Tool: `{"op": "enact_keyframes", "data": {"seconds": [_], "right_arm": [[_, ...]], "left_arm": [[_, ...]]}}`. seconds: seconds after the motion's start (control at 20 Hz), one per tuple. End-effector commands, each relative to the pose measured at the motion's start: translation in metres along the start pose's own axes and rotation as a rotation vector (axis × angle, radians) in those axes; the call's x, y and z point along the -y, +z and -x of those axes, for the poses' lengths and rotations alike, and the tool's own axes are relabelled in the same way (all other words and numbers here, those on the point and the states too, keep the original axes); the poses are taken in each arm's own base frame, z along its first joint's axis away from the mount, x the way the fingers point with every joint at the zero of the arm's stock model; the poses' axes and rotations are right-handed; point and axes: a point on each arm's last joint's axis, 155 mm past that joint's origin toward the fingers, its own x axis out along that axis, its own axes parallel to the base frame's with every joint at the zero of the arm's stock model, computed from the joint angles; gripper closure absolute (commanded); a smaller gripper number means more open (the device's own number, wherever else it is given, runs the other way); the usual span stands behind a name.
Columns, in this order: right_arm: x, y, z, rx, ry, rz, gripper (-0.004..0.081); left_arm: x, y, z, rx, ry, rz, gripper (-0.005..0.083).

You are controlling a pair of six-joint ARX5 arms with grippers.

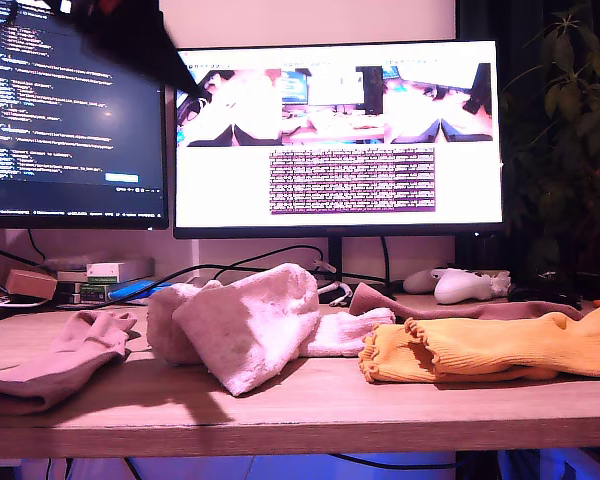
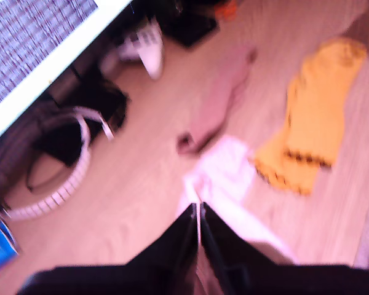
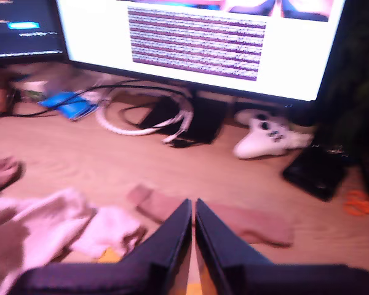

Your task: Pair up the socks based on colour and pattern, by placing them on top of one another

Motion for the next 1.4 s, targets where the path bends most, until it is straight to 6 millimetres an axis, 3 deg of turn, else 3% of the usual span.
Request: {"op": "enact_keyframes", "data": {"seconds": [0.0, 0.15, 0.4, 0.6, 0.95, 1.0, 1.1, 1.15, 1.35], "right_arm": [[-0.003, -0.024, -0.008, -0.05, 0.009, 0.003, 0.0782], [-0.006, -0.044, -0.014, -0.115, 0.026, 0.001, 0.0782], [-0.008, -0.037, -0.037, -0.094, 0.051, 0.141, 0.0782], [-0.028, -0.059, -0.08, -0.19, 0.181, 0.204, 0.0782], [-0.055, -0.058, -0.165, -0.231, 0.411, 0.54, 0.0782], [-0.054, -0.056, -0.178, -0.236, 0.413, 0.56, 0.0749], [-0.053, -0.056, -0.202, -0.252, 0.424, 0.604, 0.0554], [-0.053, -0.061, -0.213, -0.273, 0.427, 0.641, 0.0497], [-0.052, -0.076, -0.241, -0.323, 0.433, 0.734, 0.047]], "left_arm": [[-0.003, 0.003, -0.001, 0.02, 0.008, 0.002, 0.0797], [-0.016, -0.011, 0.001, -0.023, 0.038, 0.058, 0.0797], [-0.025, -0.017, 0.004, -0.031, 0.054, 0.114, 0.0797], [-0.021, -0.017, 0.003, -0.032, 0.037, 0.115, 0.0797], [-0.02, -0.018, 0.003, -0.037, 0.034, 0.116, 0.0797], [-0.02, -0.018, 0.003, -0.037, 0.034, 0.116, 0.0797], [-0.02, -0.018, 0.003, -0.037, 0.034, 0.117, 0.0797], [-0.02, -0.018, 0.003, -0.037, 0.035, 0.116, 0.0797], [-0.02, -0.018, 0.003, -0.038, 0.035, 0.117, 0.0797]]}}
